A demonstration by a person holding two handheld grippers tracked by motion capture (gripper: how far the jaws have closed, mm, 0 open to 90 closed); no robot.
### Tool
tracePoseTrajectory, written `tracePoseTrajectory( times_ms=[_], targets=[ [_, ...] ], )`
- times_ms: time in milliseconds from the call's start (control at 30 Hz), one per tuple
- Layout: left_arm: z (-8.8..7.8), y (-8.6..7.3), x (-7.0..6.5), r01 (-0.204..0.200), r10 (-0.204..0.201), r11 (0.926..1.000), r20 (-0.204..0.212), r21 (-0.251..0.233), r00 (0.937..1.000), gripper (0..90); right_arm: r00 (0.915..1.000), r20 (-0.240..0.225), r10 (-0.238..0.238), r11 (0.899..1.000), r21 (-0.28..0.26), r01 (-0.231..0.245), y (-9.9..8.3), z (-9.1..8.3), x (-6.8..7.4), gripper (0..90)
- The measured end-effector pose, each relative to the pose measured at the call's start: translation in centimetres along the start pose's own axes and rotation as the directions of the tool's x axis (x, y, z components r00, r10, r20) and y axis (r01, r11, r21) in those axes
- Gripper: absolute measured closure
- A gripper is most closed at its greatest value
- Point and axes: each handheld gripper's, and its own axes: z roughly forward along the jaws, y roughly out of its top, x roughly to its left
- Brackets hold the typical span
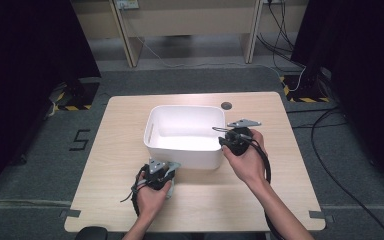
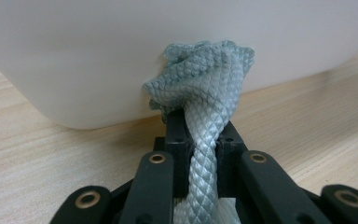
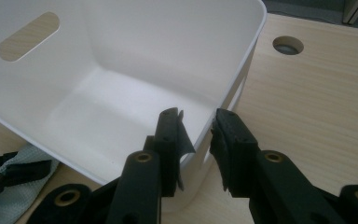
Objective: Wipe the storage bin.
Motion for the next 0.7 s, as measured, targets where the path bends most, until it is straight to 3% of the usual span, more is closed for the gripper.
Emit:
tracePoseTrajectory(
  times_ms=[700],
  targets=[
    [0.5,0.4,-1.0,-0.015,0.014,0.9994,0.024,0.031,0.9996,79.7,1.0000,0.003,0.000,1.000,0.001,0.000,0.0,0.0,0.0,71.7]
  ],
)
